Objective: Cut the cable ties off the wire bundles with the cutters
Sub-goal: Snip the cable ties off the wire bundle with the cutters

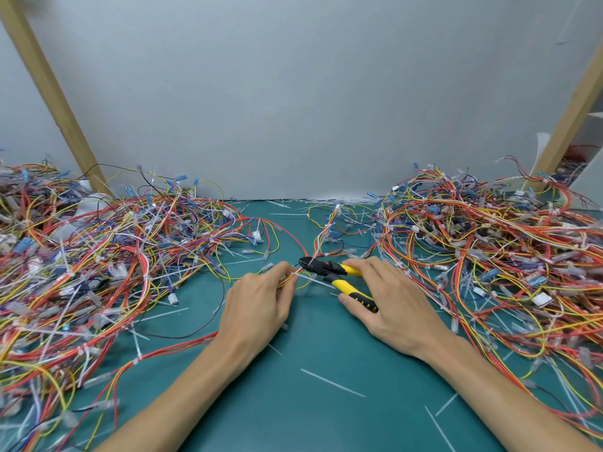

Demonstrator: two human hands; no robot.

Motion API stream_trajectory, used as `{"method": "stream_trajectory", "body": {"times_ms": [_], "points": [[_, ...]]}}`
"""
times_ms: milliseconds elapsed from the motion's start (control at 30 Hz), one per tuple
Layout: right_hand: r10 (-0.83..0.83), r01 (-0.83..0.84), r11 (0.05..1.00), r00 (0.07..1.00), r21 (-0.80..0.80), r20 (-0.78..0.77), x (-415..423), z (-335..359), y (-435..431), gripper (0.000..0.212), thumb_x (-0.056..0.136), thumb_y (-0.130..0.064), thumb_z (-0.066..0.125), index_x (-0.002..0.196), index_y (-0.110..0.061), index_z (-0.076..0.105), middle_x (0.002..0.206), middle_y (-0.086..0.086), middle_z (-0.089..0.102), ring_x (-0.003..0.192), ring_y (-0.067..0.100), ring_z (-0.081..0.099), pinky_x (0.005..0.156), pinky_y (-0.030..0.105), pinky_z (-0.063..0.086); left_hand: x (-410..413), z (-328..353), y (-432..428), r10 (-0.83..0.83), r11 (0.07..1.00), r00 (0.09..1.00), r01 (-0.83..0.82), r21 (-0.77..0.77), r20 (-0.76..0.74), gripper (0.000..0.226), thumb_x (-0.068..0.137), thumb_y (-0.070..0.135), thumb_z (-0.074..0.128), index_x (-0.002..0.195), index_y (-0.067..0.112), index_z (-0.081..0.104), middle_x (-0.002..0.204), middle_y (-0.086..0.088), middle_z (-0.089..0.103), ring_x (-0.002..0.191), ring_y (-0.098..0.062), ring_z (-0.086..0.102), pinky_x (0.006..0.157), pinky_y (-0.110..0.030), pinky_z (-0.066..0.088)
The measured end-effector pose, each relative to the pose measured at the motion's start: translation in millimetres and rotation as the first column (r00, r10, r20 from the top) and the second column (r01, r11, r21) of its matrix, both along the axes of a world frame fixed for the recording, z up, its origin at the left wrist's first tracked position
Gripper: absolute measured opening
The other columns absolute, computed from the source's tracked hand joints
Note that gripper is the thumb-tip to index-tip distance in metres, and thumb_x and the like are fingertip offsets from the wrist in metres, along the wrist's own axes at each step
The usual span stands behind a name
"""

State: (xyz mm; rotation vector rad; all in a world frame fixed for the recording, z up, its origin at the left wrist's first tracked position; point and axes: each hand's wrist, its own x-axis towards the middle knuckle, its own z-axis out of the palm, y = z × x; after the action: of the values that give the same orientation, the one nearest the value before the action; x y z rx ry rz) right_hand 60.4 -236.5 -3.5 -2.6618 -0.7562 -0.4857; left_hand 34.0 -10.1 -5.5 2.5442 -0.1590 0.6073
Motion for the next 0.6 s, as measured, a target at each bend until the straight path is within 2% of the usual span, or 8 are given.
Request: {"method": "stream_trajectory", "body": {"times_ms": [167,367,500,600], "points": [[-0.018,0.018,1.0,0.999,0.002,-0.035,-1.6,2.2,1.1,0.055,0.088,-0.065,0.037,0.131,-0.031,0.043,0.115,-0.014,0.05,0.106,0.012,0.05,0.091,0.031,0.043,-1.8,2.1,-1.6,-0.004,0.999,0.999,0.006,-0.036,0.041,0.018,0.097,0.036,0.049,0.095,0.022,0.061,0.049,-0.002,0.053,0.062,-0.034,0.064,0.061,-0.042,0.05],[-0.023,0.024,0.999,0.999,0.026,-0.03,-1.1,2.4,1.1,0.056,0.085,-0.067,0.038,0.128,-0.032,0.045,0.112,-0.015,0.051,0.103,0.01,0.051,0.088,0.029,0.043,-0.6,1.0,-0.7,-0.008,0.996,1.0,0.01,-0.087,0.028,0.017,0.097,0.034,0.049,0.091,0.022,0.058,0.051,-0.005,0.059,0.059,-0.03,0.067,0.058,-0.043,0.05],[-0.029,0.03,0.999,0.999,0.044,-0.019,-0.5,1.0,0.8,0.054,0.085,-0.066,0.04,0.126,-0.033,0.047,0.11,-0.015,0.053,0.101,0.01,0.052,0.086,0.029,0.044,-0.7,1.3,-1.2,-0.011,0.994,0.999,0.015,-0.108,0.034,0.015,0.097,0.033,0.051,0.091,0.022,0.06,0.049,-0.001,0.055,0.057,-0.03,0.067,0.055,-0.042,0.05],[-0.033,0.033,0.999,0.999,0.04,-0.003,0.1,0.2,1.0,0.051,0.085,-0.065,0.042,0.124,-0.033,0.049,0.106,-0.016,0.054,0.097,0.009,0.053,0.08,0.025,0.042,0.0,1.2,-1.7,0.006,0.996,0.999,-0.001,-0.089,0.053,0.015,0.096,0.032,0.053,0.093,0.021,0.062,0.046,0.003,0.045,0.056,-0.034,0.062,0.055,-0.041,0.049]]}}
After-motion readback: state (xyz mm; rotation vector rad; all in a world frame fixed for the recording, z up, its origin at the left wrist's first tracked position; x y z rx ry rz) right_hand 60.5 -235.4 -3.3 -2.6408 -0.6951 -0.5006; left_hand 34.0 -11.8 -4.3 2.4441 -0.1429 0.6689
